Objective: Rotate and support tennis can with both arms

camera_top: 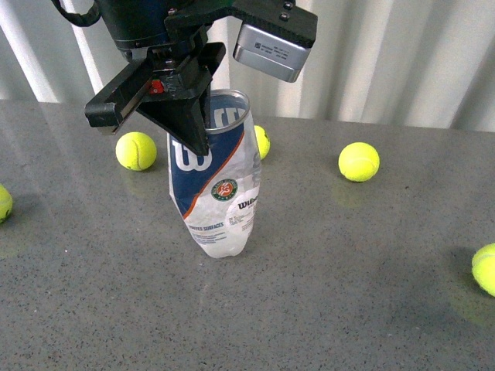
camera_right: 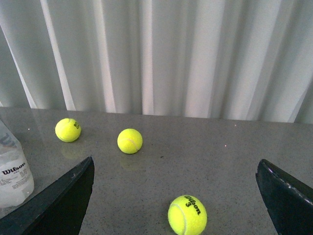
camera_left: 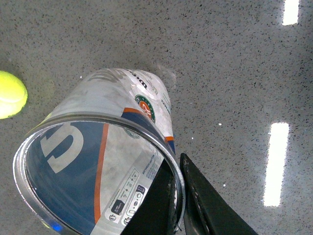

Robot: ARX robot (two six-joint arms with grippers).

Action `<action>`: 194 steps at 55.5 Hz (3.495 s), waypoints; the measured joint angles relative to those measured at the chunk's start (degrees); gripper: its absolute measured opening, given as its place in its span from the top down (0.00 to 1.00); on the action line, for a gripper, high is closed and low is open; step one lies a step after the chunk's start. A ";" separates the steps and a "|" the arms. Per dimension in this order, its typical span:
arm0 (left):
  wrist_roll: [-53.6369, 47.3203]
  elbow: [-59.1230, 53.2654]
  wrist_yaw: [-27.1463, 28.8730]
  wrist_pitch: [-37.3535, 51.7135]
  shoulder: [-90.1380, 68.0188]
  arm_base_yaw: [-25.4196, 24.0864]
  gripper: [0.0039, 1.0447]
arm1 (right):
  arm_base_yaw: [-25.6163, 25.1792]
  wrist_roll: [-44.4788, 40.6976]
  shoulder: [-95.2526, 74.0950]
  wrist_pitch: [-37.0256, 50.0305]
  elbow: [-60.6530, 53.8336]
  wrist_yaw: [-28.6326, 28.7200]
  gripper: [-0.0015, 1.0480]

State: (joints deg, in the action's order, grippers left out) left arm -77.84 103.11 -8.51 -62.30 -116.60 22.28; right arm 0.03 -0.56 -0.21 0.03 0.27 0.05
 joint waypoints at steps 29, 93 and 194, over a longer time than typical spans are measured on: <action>1.03 0.04 0.85 1.53 -0.81 -0.37 0.51 | 0.00 0.00 0.00 0.00 0.00 0.00 0.07; 42.60 -49.64 -32.30 54.31 48.00 -30.10 0.07 | 0.00 0.00 -0.02 0.00 0.00 0.00 0.07; 77.92 -101.74 8.52 75.67 103.47 -22.29 0.97 | 0.00 0.00 0.00 0.00 0.00 0.00 0.07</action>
State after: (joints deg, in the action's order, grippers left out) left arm 0.08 1.37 0.01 13.37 -13.13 -0.01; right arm 0.03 -0.56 -0.21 0.03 0.27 0.05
